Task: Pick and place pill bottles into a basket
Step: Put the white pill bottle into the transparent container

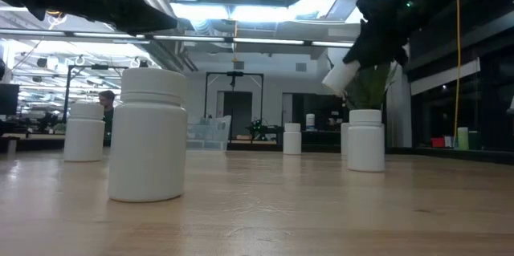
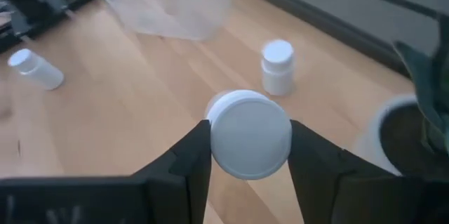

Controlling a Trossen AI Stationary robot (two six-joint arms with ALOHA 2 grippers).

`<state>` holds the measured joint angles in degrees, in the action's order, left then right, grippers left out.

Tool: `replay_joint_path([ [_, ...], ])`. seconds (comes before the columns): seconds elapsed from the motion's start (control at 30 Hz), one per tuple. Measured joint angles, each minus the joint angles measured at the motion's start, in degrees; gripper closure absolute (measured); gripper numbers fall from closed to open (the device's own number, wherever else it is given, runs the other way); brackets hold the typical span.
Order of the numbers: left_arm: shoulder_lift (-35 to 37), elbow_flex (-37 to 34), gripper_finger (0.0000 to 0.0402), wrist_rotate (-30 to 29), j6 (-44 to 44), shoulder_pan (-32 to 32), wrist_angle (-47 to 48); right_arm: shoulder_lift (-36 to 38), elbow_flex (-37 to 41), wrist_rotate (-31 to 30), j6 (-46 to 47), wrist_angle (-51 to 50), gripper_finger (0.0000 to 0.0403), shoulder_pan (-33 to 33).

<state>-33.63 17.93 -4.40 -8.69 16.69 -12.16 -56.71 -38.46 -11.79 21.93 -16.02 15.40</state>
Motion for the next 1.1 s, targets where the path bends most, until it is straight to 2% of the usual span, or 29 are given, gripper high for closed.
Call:
replay_joint_path([
  [0.17, 0.0, 0.0, 0.0341, 0.0, 0.0, 0.0, 0.0, -2.8, -1.4, 4.8, -5.3, 4.3, 0.0253, 0.0],
  [0.43, 0.0, 0.0, 0.0332, -0.6, -0.1, 0.0, 0.4, -12.1, -12.5, 10.6, -19.6, 2.0, 0.0253, 0.1],
  [0.6, -0.1, 0.0, 0.0288, 1.4, 0.4, -0.5, 0.4, -19.1, -22.9, 10.6, -23.3, -9.4, 0.0253, 0.5],
  [0.87, -0.1, 0.0, 0.0205, 3.1, 0.5, -2.4, 0.4, -27.8, -35.5, 13.6, -29.0, -20.0, 0.0253, 0.5],
  [0.93, -0.1, 0.0, 0.0196, 3.4, 0.6, -3.0, 0.4, -29.1, -36.9, 14.7, -31.2, -21.0, 0.0253, 0.5],
  [1.1, -0.1, 0.0, 0.0193, 9.0, 0.6, -4.1, 0.4, -32.1, -39.6, 19.8, -35.5, -21.7, 0.0253, 0.4],
])
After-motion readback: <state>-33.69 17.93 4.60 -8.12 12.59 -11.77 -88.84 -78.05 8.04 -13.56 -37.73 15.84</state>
